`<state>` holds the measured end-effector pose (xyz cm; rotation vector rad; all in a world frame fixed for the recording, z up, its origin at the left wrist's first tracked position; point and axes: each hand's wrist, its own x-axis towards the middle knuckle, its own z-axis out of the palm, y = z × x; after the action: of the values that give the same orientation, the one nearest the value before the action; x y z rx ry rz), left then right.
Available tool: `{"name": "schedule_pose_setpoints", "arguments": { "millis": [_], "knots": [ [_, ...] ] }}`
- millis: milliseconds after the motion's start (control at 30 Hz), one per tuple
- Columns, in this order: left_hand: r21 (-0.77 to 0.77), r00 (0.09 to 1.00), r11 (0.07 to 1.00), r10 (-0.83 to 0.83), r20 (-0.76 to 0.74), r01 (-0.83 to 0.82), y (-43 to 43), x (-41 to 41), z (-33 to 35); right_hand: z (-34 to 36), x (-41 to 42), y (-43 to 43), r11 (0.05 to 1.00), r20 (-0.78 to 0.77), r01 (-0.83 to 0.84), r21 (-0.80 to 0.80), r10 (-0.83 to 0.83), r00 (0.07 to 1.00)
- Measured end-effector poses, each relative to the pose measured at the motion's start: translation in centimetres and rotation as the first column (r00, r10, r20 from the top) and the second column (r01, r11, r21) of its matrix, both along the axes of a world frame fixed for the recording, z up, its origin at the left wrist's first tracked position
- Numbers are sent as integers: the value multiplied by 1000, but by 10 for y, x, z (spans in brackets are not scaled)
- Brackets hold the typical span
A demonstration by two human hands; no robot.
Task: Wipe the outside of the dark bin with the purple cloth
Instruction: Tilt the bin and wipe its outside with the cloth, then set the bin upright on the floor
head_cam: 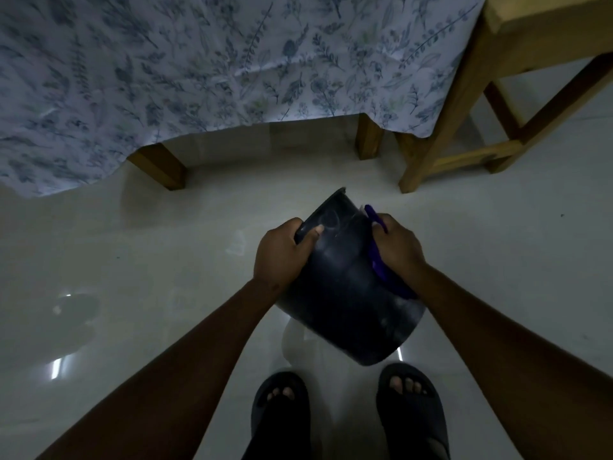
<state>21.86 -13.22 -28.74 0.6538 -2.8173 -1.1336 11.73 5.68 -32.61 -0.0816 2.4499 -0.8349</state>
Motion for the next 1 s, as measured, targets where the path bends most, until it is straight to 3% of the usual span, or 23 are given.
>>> {"name": "schedule_pose_setpoints", "arguments": {
  "millis": [133,200,333,467,567,733,900,1000],
  "knots": [
    [-72,999,996,-50,21,51,-7,6,20,19,23,6,996,-189,7,-84,-23,982],
    [-183,994,977,-112,-8,109,-9,4,35,35,29,5,984,-265,27,-176,-73,961],
    [-445,949,859,-310,-61,252,-4,1,57,68,35,-2,952,-392,96,-290,-210,896],
    [-566,883,739,-468,-41,366,8,16,53,83,45,0,920,-473,181,-347,-338,814],
    [-528,868,730,-495,29,434,17,24,41,86,51,7,917,-506,169,-361,-345,791],
    [-478,824,700,-558,97,530,38,29,27,76,59,17,940,-485,67,-335,-233,843],
    [-157,771,761,-587,247,629,49,29,31,65,69,31,956,-472,18,-293,-162,867],
    [-60,738,766,-592,325,641,54,30,33,65,71,38,952,-448,31,-303,-171,878]
  ]
}}
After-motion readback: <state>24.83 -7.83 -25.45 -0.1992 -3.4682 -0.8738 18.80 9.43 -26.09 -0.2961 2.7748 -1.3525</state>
